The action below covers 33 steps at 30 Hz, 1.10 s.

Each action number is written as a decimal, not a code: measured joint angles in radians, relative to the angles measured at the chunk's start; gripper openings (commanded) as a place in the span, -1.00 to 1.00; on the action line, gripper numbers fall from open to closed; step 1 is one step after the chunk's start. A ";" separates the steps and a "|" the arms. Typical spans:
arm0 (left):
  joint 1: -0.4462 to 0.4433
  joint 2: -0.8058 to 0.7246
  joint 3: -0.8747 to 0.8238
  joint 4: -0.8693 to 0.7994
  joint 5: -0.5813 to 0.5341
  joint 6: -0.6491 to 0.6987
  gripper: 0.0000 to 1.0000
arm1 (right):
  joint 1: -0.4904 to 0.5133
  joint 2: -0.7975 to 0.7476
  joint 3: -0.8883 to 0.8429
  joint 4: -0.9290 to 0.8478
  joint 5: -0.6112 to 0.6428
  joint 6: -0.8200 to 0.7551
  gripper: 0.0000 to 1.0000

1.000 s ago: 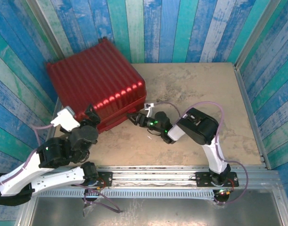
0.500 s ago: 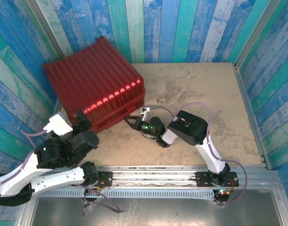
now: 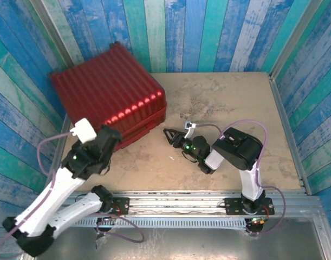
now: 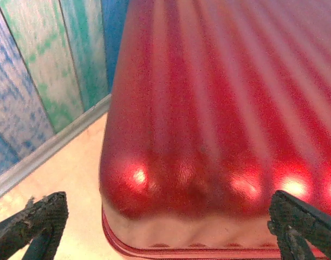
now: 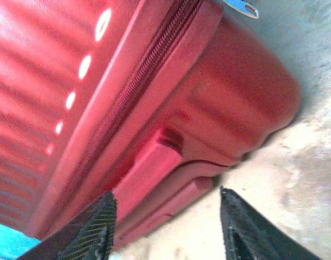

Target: Pack the luggage

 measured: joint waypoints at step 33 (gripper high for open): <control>1.114 0.959 0.460 0.344 0.792 0.613 0.65 | -0.320 0.446 1.536 -1.593 -0.655 -0.565 -0.41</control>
